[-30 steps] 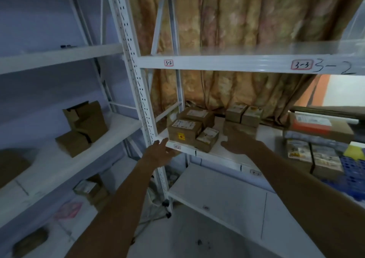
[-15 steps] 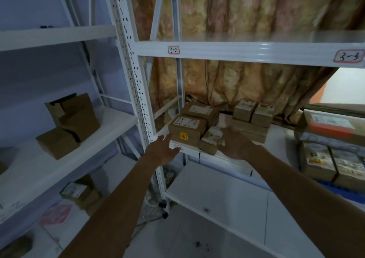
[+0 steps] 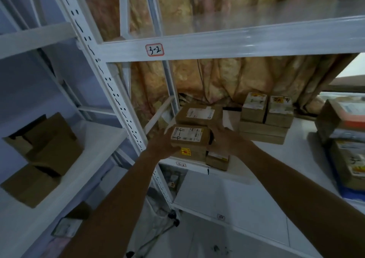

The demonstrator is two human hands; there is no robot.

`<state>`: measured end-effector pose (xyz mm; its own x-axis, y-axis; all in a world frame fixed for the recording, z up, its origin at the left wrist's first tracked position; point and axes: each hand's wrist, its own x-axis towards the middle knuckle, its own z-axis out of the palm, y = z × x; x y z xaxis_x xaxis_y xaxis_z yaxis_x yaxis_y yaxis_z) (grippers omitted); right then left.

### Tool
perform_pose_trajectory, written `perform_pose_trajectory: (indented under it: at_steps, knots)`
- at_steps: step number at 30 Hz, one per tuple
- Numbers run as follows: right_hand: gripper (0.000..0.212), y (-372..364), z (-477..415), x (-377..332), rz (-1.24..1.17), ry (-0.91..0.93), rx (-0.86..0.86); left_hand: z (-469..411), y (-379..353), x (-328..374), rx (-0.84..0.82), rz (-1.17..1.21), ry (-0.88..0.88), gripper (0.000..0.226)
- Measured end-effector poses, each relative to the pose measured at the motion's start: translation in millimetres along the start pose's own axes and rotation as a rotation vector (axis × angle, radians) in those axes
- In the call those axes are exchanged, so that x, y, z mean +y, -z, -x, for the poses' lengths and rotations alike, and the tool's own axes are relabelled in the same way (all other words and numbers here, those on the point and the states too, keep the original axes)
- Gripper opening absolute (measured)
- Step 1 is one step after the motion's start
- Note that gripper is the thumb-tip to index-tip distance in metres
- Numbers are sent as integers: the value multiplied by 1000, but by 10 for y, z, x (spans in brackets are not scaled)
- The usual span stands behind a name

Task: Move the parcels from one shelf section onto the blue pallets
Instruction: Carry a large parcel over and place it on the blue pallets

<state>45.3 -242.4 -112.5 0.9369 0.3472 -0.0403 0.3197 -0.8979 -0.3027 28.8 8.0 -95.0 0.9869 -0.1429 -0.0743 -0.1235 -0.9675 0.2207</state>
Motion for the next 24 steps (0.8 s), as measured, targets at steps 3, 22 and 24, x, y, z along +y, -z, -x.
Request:
perform_pose_trajectory:
  at_steps: [3,22,24]
  knots:
    - [97,-59,-184,15,15,31,-55,-270,-148,-165,-33,15,2,107]
    - [92,-690,-601,-334,303,-125,-3,-977,-706,-568,-88,-17,-227,124]
    - [95,-758,-596,-367,295,-153,-4,-975,-731,-613,-75,-23,-263,120]
